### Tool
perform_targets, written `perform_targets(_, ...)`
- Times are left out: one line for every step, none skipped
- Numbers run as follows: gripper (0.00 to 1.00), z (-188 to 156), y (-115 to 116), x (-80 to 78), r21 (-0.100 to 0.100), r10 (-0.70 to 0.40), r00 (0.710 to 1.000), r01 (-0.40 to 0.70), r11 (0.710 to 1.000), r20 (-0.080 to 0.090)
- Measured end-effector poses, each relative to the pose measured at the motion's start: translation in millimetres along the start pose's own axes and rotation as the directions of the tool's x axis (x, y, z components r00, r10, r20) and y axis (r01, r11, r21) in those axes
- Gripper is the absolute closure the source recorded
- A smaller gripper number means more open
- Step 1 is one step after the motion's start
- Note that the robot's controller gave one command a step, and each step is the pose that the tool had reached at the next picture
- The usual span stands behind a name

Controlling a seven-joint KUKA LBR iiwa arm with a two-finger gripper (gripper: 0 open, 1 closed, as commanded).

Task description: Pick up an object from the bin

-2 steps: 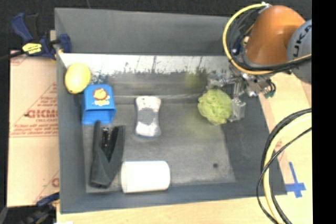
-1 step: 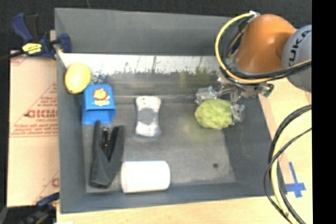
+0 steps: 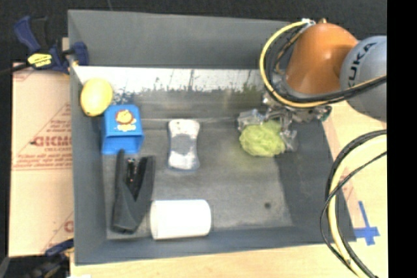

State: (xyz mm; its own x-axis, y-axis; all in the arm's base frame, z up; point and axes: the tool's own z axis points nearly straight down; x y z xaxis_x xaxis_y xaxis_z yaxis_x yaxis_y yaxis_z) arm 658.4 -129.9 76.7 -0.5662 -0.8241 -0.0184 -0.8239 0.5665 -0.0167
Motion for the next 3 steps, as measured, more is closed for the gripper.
perform_targets(1.00,1,1,6.6,-0.003,-0.284,0.959,0.284,0.959,0.004)
perform_targets(1.00,1,1,6.6,-0.003,-0.284,0.959,0.284,0.959,0.004)
perform_targets(1.00,-19,3,9.4,-0.011,-0.283,0.959,0.283,0.959,0.000)
